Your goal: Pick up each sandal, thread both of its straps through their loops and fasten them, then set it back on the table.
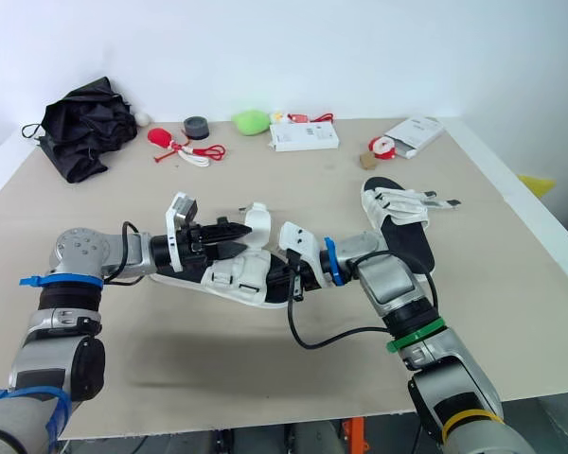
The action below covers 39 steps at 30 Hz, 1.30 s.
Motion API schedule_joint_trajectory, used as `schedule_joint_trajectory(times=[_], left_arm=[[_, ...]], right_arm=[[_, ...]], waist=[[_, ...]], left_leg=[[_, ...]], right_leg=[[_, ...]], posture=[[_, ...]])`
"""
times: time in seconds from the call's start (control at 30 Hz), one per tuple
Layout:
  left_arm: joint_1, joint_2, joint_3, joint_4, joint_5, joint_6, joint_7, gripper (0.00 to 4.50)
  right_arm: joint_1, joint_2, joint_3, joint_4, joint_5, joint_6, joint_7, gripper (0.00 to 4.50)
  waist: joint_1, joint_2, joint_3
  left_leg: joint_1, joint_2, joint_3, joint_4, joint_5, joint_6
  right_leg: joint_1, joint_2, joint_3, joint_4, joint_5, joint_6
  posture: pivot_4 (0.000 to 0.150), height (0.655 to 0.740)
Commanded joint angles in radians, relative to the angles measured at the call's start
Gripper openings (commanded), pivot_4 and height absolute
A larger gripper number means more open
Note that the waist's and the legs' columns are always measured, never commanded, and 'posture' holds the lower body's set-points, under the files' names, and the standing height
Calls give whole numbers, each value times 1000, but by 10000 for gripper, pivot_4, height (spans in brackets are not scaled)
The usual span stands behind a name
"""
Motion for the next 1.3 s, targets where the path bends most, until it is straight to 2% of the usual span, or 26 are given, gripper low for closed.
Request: schedule_joint_trajectory(times=[0.03, 0.3, 0.8, 1.3], left_arm=[[0, -6, 36, 81, 59, -43, 28, 36591], [-70, -50, 85, 181, 102, -123, 6, 36591], [-261, -64, 130, 389, 247, -201, 99, 36591], [-379, -158, 226, 608, 309, -451, 147, 36591]], right_arm=[[33, -8, 26, 1, -14, 23, 3, 0], [43, -7, 26, -12, -16, 30, 0, 0], [53, -2, 25, -17, -19, 34, -9, 0], [76, -9, 25, -49, -14, 51, -17, 0]], waist=[[0, 0, 0], [1, 0, -1], [0, 0, 0], [0, 0, 0]], left_leg=[[0, 0, 0, 0, 0, 0], [0, 0, 0, 0, 0, 0], [-1, 0, 0, -1, 0, 0], [-1, 0, 0, -2, 0, -1]], right_leg=[[0, 0, 0, 0, 0, 0], [0, 0, 0, 0, 0, 0], [-1, 0, -1, 0, -1, 1], [-1, 0, -1, -1, -1, 1]], posture=[[1500, 7400], [1500, 7400], [1500, 7400], [1500, 7400]])
